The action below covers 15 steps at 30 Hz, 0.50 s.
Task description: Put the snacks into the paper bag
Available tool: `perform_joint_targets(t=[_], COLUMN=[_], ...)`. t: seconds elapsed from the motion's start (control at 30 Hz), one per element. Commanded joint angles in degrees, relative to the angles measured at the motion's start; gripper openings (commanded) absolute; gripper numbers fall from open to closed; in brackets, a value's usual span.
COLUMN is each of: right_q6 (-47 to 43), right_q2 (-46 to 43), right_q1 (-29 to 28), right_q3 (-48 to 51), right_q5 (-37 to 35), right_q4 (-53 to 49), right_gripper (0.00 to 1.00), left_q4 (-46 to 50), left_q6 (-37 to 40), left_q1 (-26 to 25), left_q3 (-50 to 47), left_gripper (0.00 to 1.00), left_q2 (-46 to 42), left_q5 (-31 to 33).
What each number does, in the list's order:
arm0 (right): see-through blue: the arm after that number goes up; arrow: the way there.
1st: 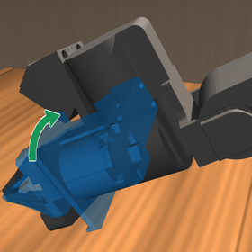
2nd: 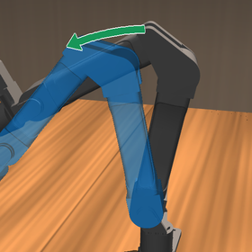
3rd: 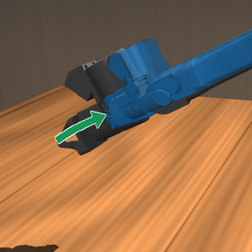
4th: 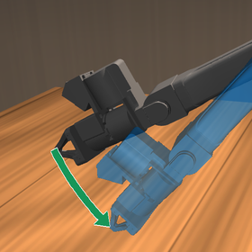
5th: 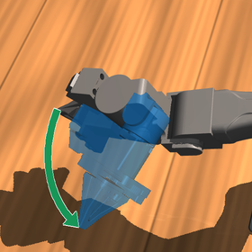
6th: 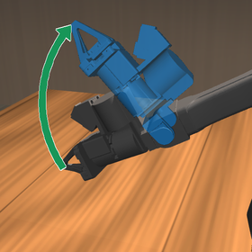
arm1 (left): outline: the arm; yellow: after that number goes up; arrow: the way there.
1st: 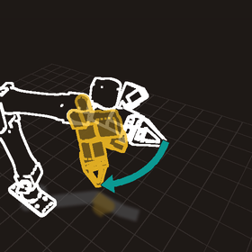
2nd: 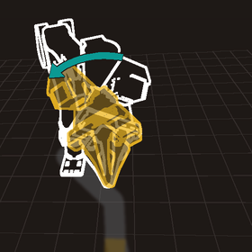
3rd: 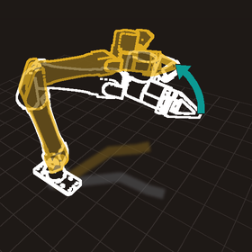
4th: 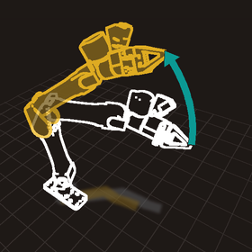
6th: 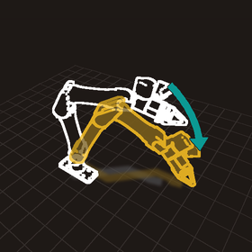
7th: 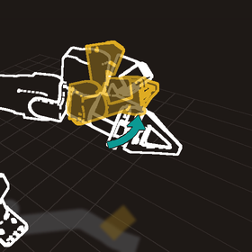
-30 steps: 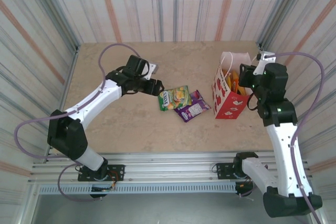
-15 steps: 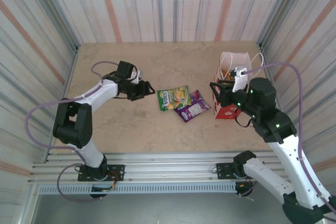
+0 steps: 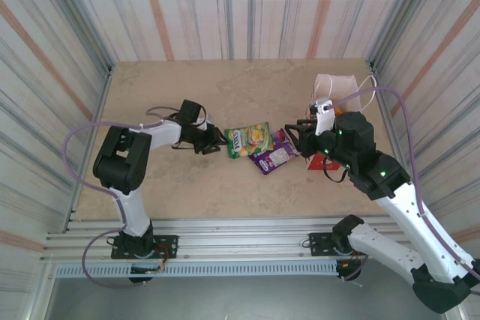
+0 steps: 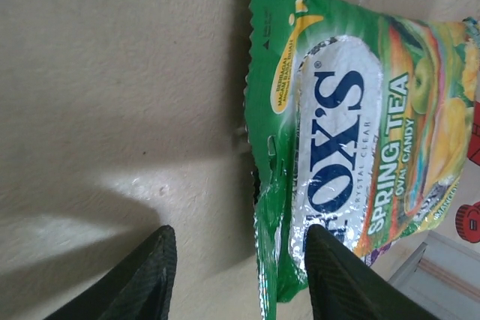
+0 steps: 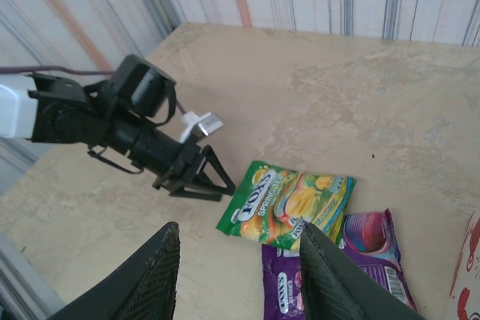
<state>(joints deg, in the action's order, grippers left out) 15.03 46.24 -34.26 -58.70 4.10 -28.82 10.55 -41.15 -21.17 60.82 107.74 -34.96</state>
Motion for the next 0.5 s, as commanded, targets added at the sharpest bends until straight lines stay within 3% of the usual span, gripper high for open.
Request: perform_joint_targets(t=[0.0,0.47], right_q6=[0.3,-1.0], right_q2=[-0.3,-1.6], right_q1=[-0.7,-1.3], right_q3=[0.2,0.5], right_q5=[-1.8,-2.4], right_q4=[1.2,1.8], right_gripper=[0.45,0.44], left_q4=[-1.7,-4.4], left_q6=[-1.7,-3.8], left_q1=[-1.1,-3.6], left_q3=[1.5,3.3], left_gripper=[0.44,0.12], left_q2=[2.2,5.6], left_q5=[-1.4,-1.3])
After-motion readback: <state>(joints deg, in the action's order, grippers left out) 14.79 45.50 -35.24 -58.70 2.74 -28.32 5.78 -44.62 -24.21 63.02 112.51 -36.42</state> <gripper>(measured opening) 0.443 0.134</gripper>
